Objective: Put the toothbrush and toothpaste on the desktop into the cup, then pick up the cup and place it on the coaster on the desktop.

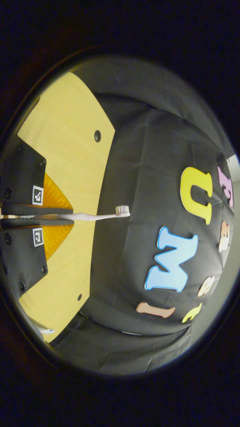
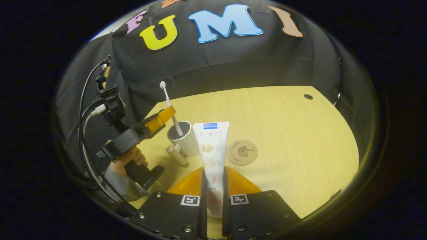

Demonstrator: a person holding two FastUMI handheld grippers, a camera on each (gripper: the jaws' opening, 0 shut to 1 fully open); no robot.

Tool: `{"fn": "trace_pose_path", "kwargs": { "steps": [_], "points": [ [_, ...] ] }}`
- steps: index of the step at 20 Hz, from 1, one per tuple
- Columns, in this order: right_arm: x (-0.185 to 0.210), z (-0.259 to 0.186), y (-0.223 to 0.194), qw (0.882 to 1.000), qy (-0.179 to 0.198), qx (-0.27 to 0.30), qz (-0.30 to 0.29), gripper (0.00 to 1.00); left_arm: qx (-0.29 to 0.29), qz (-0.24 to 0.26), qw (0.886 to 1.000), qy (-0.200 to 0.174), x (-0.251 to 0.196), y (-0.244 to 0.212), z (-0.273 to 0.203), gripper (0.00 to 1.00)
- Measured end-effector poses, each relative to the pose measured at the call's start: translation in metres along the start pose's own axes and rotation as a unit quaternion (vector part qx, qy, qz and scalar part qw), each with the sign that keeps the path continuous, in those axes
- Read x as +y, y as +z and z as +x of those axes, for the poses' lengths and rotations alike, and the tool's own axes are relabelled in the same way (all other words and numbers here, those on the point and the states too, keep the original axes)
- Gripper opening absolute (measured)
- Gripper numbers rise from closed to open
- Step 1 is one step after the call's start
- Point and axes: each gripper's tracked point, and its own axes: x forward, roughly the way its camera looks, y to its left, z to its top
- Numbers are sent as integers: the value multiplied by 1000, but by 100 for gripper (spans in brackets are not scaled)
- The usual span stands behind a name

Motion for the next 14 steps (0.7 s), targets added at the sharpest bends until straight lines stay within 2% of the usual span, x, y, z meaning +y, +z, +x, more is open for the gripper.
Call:
{"fn": "trace_pose_path", "kwargs": {
  "steps": [6,10,11,12,14],
  "points": [
    [0,9,3,1000,3,-1,-4,18,46,-5,999,1,0,-31,-4,12],
    [3,11,12,1000,10,-6,-1,18,45,-21,999,-3,-1,-29,-15,13],
    [4,12,14,1000,11,-8,-4,18,43,-25,999,-4,-1,-28,-18,16],
    [5,13,17,1000,14,-10,-7,18,44,-27,999,-4,-2,-28,-22,29],
    [11,15,21,1000,22,-16,-13,18,50,-33,998,-5,-2,-29,-29,37]
  ]
}}
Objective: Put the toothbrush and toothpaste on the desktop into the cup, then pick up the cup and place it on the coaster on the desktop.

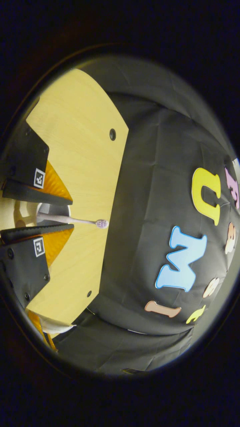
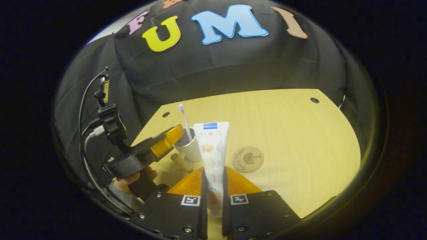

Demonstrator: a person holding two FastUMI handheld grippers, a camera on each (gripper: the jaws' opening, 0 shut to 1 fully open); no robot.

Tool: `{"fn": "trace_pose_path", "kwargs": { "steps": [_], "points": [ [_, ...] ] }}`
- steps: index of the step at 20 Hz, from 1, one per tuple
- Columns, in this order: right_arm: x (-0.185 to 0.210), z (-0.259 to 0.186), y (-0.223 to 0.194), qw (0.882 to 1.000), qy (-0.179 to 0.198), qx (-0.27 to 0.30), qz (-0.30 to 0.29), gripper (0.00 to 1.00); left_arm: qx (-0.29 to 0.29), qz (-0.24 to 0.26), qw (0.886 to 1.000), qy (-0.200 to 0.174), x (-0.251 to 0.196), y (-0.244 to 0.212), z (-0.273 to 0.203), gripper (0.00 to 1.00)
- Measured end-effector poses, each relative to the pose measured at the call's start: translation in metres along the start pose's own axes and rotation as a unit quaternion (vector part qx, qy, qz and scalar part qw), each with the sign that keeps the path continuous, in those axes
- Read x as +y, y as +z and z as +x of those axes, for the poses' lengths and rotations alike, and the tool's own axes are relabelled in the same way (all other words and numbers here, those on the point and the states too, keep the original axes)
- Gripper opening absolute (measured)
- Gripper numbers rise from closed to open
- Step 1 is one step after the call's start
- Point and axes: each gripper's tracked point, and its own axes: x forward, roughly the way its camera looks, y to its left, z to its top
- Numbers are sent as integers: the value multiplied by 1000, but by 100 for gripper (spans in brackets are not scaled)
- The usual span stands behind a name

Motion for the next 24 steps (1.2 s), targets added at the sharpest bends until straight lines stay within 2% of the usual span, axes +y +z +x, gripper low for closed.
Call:
{"fn": "trace_pose_path", "kwargs": {
  "steps": [1,3,4,5,10,11,14,15,22,23,24],
  "points": [
    [2,1,3,1000,4,-3,-4,18,3,-3,1000,-2,0,0,-5,38],
    [5,7,12,1000,11,-11,-12,18,4,-5,1000,5,2,0,-18,51],
    [9,9,17,1000,15,-16,-16,18,0,-5,1000,13,6,3,-24,51],
    [12,10,22,999,20,-21,-20,18,-4,-6,1000,14,6,6,-32,66],
    [32,27,57,997,39,-58,-38,18,-3,-15,1000,16,8,11,-64,68],
    [36,30,64,996,42,-67,-40,18,-1,-19,1000,19,9,10,-70,80],
    [52,43,86,993,58,-92,-43,18,0,-24,999,25,13,9,-86,71],
    [55,47,92,992,61,-100,-43,18,2,-26,999,26,14,9,-91,75],
    [80,86,125,987,66,-136,-57,18,16,-34,999,22,19,-5,-114,76],
    [84,92,127,986,66,-139,-62,18,18,-35,999,22,20,-7,-118,81],
    [87,97,129,986,64,-142,-66,17,19,-35,999,22,21,-9,-122,76]
  ]
}}
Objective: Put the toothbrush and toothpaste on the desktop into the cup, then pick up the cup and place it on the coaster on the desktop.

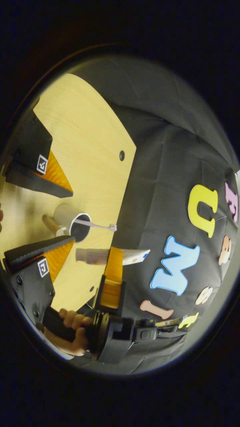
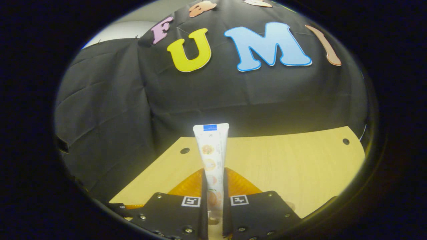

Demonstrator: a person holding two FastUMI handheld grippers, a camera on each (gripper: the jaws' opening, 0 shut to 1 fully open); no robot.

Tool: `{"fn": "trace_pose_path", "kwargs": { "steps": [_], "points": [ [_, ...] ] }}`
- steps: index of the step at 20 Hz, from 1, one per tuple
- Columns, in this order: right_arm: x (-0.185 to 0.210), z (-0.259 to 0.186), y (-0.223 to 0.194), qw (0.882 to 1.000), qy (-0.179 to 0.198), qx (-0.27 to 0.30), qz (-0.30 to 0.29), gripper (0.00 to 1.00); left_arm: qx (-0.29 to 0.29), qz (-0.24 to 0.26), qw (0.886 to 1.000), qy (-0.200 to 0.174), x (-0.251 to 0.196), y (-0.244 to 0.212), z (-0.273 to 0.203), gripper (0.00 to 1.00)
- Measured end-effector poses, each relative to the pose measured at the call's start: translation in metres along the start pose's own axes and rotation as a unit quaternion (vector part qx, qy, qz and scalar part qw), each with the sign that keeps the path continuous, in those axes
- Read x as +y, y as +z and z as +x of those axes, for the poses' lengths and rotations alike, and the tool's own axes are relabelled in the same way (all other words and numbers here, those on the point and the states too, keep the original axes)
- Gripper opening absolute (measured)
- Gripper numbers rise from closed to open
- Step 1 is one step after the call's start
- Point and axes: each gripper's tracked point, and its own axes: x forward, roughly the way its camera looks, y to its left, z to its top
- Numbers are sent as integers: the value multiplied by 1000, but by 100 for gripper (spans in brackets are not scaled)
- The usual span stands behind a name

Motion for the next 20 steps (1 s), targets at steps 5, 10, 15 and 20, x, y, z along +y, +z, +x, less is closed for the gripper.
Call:
{"fn": "trace_pose_path", "kwargs": {
  "steps": [5,10,15,20],
  "points": [
    [6,30,-5,1000,-7,-6,-16,18,6,-5,1000,5,15,-8,-11,79],
    [9,43,-21,999,-15,2,-52,22,19,-24,999,16,30,-22,-17,81],
    [13,40,-27,996,-20,-4,-82,28,25,-26,999,19,38,-26,-17,76],
    [12,32,-25,995,-26,-10,-100,51,29,-27,999,17,36,-25,-12,76]
  ]
}}
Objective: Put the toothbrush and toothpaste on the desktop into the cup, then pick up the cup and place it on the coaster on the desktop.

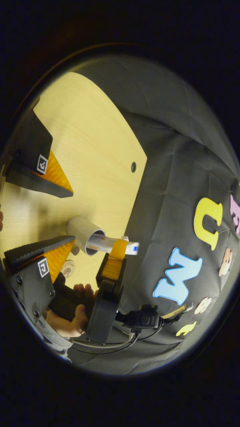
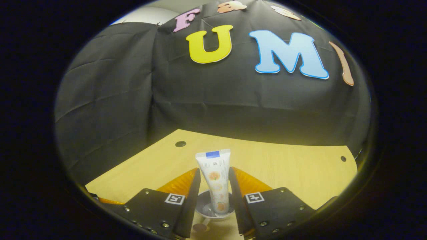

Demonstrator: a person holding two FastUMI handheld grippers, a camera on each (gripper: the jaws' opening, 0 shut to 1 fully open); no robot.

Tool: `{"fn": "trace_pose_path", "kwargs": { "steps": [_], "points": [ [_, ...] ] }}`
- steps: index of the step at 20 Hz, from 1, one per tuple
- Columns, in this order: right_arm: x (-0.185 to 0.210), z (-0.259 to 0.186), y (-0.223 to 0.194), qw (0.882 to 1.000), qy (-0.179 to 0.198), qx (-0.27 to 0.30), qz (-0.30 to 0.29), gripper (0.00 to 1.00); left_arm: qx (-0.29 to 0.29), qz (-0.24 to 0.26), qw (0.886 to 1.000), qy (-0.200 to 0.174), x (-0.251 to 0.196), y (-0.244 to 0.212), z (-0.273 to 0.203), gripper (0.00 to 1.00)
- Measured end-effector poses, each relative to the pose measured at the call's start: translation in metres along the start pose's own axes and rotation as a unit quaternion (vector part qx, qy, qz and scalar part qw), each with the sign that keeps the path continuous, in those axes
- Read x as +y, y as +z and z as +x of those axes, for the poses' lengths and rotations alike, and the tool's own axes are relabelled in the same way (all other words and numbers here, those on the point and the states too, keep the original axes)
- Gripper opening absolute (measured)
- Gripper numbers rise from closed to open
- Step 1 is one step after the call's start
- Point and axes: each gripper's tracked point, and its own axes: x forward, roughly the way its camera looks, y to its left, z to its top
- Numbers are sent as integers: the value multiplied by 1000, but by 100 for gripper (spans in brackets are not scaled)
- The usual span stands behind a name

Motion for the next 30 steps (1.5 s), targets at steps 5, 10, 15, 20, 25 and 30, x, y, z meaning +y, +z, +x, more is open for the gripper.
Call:
{"fn": "trace_pose_path", "kwargs": {
  "steps": [5,10,15,20,25,30],
  "points": [
    [-3,-8,2,1000,-5,0,3,64,4,6,1000,-9,-6,-2,4,76],
    [-8,-24,15,1000,-8,-12,10,84,11,12,1000,-20,-19,-2,9,76],
    [-25,-49,32,999,-24,-25,27,84,18,22,999,-30,-36,0,17,76],
    [-50,-77,46,998,-41,-32,37,84,35,25,998,-39,-56,-1,33,81],
    [-81,-98,46,997,-67,-27,33,84,74,44,996,-32,-69,-10,54,76],
    [-107,-118,45,995,-86,-22,40,84,122,57,991,-10,-71,-21,76,76]
  ]
}}
